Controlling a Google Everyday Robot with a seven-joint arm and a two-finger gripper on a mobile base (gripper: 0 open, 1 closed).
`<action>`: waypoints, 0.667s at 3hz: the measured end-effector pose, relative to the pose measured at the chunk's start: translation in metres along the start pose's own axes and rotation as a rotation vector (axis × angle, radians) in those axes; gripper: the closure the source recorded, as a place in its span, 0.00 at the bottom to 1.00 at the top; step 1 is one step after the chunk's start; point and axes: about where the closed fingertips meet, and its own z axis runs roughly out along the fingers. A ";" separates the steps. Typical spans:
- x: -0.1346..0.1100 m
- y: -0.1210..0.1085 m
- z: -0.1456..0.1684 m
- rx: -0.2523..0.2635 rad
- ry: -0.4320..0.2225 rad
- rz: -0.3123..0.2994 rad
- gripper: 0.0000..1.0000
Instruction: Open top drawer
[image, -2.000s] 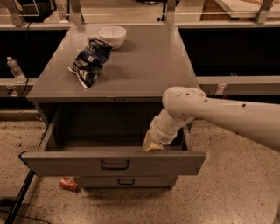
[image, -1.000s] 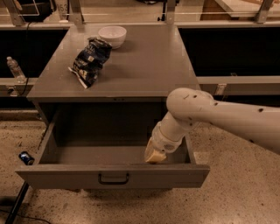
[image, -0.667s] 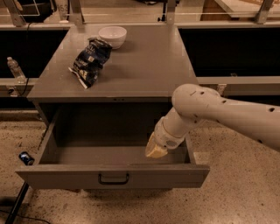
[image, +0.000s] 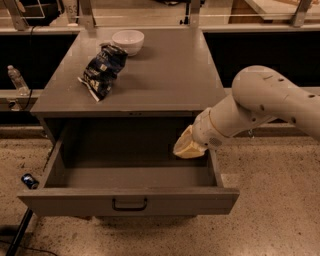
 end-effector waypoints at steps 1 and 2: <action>-0.019 -0.005 -0.050 0.082 -0.089 0.019 1.00; -0.021 -0.005 -0.052 0.083 -0.099 0.024 0.82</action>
Offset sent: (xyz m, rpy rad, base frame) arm -0.0004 -0.0121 0.0473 0.0807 -0.0594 -0.0494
